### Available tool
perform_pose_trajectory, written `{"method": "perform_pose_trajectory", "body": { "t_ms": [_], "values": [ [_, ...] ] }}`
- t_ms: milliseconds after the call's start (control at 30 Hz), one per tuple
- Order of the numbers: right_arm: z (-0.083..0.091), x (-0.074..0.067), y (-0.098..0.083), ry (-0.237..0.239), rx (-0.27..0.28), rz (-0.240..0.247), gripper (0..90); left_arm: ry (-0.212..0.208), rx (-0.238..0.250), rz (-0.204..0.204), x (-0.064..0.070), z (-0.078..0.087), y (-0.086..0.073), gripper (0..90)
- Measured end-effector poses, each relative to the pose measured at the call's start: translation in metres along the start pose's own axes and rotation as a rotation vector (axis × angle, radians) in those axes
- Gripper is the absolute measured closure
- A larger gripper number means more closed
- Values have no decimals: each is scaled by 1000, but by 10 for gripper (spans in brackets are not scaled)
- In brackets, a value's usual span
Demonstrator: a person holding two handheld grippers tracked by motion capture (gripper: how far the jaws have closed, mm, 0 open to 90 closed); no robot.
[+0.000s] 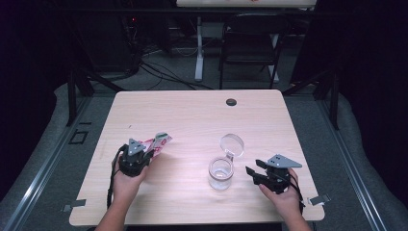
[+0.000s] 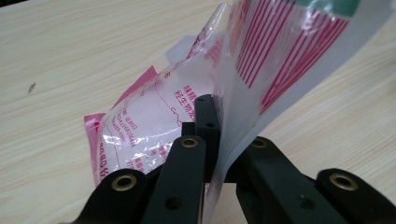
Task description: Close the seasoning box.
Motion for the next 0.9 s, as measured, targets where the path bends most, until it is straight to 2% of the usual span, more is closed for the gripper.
{"method": "perform_pose_trajectory", "body": {
  "t_ms": [267,533,900],
  "values": [
    [0,0,0,1,1,0,489,6,18,9,-9,7,6,900],
    [-1,1,-1,1,-1,-3,489,31,51,41,-19,14,13,900],
    [-3,-1,-2,1,-4,-2,489,86,92,11,-23,23,25,900]
  ]
}}
Point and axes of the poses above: each handheld gripper's, and its own axes: z roughly backward along the jaws, y roughly out of its top, x roughly to its right, the point moved 4 cm from there along -z, roughly forward along the jaws, and after that the axes turned 15 degrees about x, right-handed, at the moved point
